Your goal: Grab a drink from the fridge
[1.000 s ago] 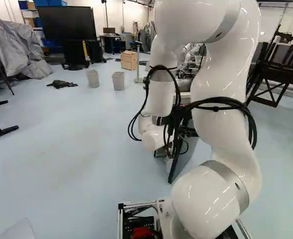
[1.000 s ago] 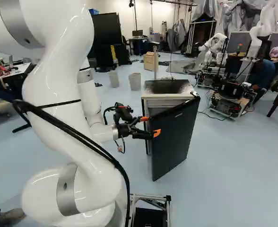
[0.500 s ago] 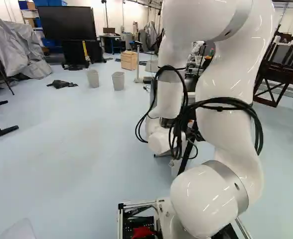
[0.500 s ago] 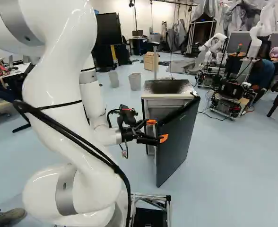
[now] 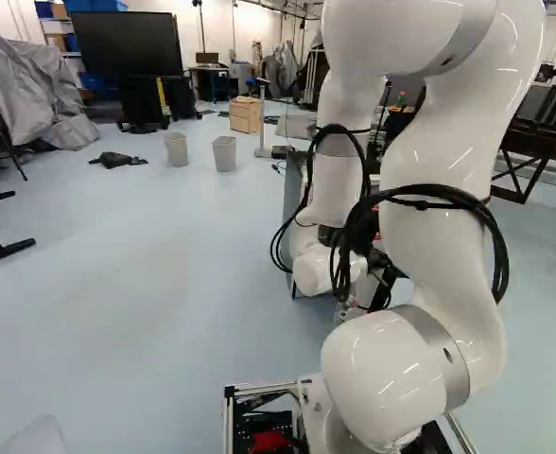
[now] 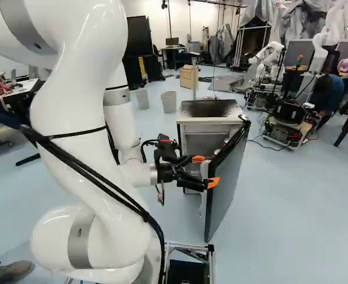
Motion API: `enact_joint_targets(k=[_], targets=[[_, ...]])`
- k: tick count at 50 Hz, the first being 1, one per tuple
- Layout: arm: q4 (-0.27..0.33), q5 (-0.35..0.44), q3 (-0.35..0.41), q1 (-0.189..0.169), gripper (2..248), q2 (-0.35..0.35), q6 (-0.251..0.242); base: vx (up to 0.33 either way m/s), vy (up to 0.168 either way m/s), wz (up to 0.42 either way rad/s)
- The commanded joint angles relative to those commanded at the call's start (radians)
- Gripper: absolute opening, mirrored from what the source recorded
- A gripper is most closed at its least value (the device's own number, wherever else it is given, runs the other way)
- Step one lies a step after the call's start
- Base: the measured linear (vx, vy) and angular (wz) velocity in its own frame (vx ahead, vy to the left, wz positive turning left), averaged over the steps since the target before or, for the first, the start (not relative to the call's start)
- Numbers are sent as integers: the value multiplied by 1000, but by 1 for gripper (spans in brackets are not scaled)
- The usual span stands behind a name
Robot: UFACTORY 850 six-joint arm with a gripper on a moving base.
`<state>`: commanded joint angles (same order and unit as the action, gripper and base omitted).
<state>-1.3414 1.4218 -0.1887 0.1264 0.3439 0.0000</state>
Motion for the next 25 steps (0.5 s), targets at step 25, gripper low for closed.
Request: enact_joint_targets(k=[25], targets=[[-32,0,8,-134,247,-4,0,0,0,0]])
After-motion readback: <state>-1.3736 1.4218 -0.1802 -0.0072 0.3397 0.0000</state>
